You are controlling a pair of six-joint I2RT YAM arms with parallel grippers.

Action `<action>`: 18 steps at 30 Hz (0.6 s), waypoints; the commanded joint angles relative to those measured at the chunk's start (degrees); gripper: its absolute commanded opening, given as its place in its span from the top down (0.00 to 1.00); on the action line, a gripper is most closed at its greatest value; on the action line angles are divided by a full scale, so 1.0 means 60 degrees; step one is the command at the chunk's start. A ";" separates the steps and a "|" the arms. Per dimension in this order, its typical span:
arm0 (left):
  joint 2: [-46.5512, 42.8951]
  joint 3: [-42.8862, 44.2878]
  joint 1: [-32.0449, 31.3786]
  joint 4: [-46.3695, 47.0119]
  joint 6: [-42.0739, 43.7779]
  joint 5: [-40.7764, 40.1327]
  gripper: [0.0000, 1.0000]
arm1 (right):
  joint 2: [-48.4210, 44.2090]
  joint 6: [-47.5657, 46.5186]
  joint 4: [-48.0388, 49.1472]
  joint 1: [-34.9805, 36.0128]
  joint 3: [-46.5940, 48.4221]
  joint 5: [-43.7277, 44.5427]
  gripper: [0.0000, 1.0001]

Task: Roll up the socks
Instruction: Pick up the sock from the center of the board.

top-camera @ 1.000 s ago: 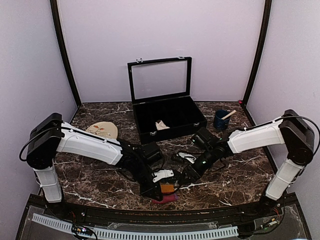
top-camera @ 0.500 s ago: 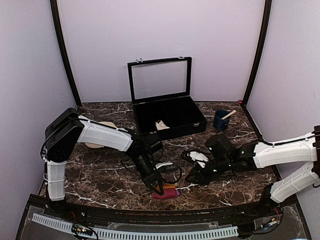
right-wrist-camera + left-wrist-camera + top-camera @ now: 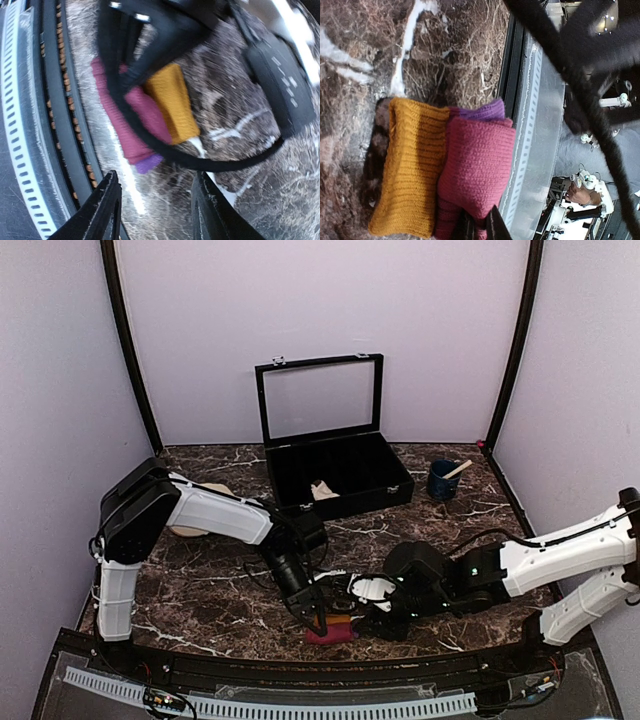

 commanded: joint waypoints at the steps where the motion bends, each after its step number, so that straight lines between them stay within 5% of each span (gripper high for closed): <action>1: 0.0147 0.0137 0.0012 -0.0421 0.0213 0.0282 1.00 | 0.0313 -0.0416 -0.0023 0.0613 0.0530 0.0551 0.55; 18: 0.0171 -0.0082 0.0012 -0.0445 0.0242 0.0334 1.00 | 0.2018 -0.1271 -0.0007 0.1307 0.1569 0.0954 0.53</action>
